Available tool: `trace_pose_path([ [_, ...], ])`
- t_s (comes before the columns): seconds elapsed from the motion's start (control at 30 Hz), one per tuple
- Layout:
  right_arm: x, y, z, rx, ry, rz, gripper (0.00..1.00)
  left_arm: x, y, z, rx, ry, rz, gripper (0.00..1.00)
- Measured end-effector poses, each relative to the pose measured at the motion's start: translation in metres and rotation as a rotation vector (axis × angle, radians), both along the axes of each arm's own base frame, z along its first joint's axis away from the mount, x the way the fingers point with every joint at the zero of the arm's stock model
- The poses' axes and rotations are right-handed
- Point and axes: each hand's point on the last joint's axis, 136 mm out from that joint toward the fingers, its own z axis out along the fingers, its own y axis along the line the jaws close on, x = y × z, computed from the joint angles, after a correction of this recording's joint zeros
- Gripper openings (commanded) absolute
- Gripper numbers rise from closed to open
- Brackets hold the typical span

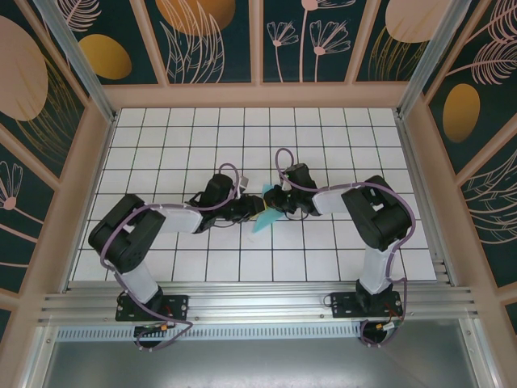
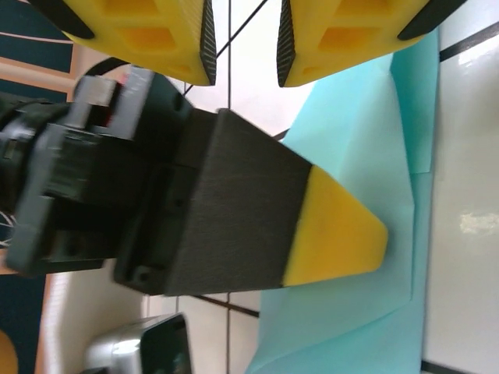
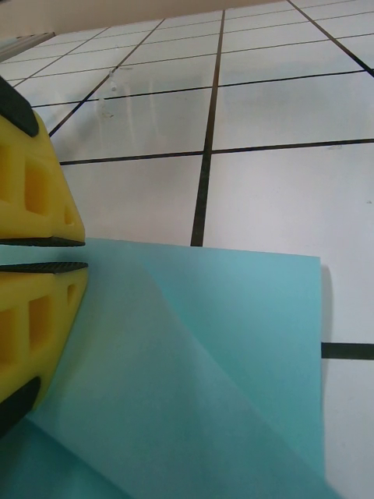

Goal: Fold a paper plane with a square sheet of paper (pick it up from the middle)
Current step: Fourth fold the wing at the center of the table.

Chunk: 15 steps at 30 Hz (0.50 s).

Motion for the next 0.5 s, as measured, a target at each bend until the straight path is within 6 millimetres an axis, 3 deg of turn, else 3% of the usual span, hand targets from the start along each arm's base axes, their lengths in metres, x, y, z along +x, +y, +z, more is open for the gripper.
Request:
trace_pose_path([
  [0.5, 0.0, 0.0, 0.0, -0.003, -0.002, -0.002, 0.18, -0.005, -0.005, -0.037, 0.044, 0.103, -0.039, 0.28],
])
